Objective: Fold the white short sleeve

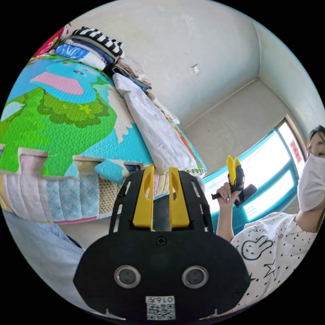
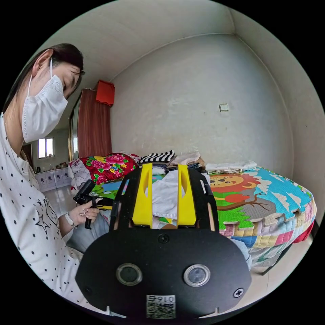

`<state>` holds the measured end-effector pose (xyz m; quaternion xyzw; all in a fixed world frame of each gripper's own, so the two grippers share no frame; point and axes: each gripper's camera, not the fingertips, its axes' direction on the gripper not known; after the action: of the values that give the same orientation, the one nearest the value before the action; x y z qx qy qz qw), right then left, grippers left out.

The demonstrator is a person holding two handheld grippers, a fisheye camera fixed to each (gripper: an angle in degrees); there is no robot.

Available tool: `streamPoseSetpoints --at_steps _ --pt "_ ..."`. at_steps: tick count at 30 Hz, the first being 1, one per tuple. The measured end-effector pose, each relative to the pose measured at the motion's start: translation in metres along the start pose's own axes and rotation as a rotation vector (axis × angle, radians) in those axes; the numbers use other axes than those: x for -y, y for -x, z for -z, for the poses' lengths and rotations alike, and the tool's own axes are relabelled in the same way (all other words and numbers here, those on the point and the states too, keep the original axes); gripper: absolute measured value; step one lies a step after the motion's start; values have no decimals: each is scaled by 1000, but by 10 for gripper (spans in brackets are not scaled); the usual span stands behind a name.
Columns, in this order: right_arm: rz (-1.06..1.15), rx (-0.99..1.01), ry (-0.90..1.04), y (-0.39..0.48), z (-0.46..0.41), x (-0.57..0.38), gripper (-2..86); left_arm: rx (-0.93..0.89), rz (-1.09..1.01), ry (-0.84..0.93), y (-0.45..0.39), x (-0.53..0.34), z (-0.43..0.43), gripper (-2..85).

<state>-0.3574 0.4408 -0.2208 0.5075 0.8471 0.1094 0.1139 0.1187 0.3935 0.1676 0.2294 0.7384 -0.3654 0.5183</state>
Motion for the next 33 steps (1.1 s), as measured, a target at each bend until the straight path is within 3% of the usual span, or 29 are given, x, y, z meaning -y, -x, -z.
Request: streamPoseSetpoints --at_steps 6,15,24,27,33 --pt "83 13 57 54 5 26 112 -153 52 27 11 2 -5 64" --pt "407 -27 167 175 -27 58 129 -161 81 4 13 -4 2 -8" --pt "796 -116 319 310 -132 45 169 -273 84 0 -10 -10 14 -9" --pt "917 -233 329 349 -182 37 172 -325 106 -7 -16 -17 16 -9" --pt "927 -300 293 390 -237 51 56 -331 70 -17 -40 -44 21 4"
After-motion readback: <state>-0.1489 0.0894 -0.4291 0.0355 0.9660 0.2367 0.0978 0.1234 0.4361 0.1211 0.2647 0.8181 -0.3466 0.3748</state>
